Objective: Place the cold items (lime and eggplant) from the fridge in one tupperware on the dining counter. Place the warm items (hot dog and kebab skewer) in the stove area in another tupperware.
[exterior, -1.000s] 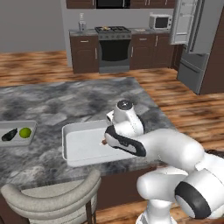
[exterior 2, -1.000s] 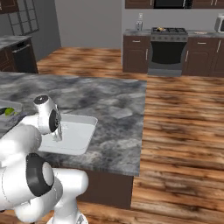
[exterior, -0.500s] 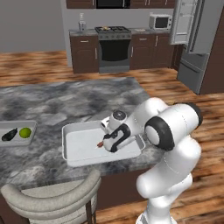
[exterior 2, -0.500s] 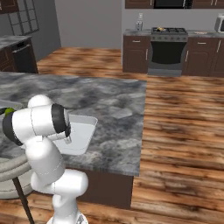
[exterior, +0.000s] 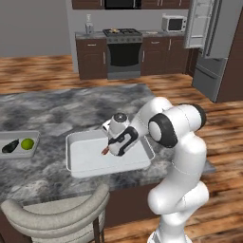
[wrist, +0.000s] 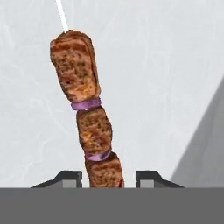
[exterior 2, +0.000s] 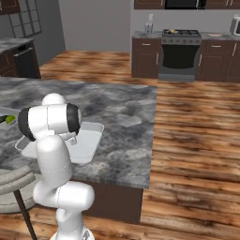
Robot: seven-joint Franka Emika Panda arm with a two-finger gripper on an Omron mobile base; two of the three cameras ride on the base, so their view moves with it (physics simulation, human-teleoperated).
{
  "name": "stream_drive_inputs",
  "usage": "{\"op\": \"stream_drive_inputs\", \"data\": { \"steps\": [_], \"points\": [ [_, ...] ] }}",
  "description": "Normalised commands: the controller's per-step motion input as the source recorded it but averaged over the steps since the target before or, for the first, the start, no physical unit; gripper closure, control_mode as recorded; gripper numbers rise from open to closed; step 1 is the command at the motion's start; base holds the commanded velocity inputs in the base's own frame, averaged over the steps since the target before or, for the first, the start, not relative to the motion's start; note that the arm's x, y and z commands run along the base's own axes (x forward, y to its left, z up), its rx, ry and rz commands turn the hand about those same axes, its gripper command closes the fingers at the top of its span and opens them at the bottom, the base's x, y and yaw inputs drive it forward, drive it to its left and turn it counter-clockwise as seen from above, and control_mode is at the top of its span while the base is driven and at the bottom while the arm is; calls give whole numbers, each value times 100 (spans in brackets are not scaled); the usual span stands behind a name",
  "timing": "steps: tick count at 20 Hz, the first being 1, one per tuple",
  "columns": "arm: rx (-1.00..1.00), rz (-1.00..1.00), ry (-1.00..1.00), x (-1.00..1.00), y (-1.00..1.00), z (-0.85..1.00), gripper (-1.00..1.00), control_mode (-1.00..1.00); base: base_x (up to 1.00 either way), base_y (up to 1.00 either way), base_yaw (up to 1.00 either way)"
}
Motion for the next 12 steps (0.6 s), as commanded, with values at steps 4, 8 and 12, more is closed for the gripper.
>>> {"op": "stream_drive_inputs", "data": {
  "steps": [4, 8, 12],
  "points": [
    [12, 19, -5, -80, -54, 62, -100, -100, 0, 0, 0],
    [23, 29, -6, -29, -46, 100, -100, -100, 0, 0, 0],
    [25, 21, -1, 4, -54, 100, -100, -100, 0, 0, 0]
  ]
}}
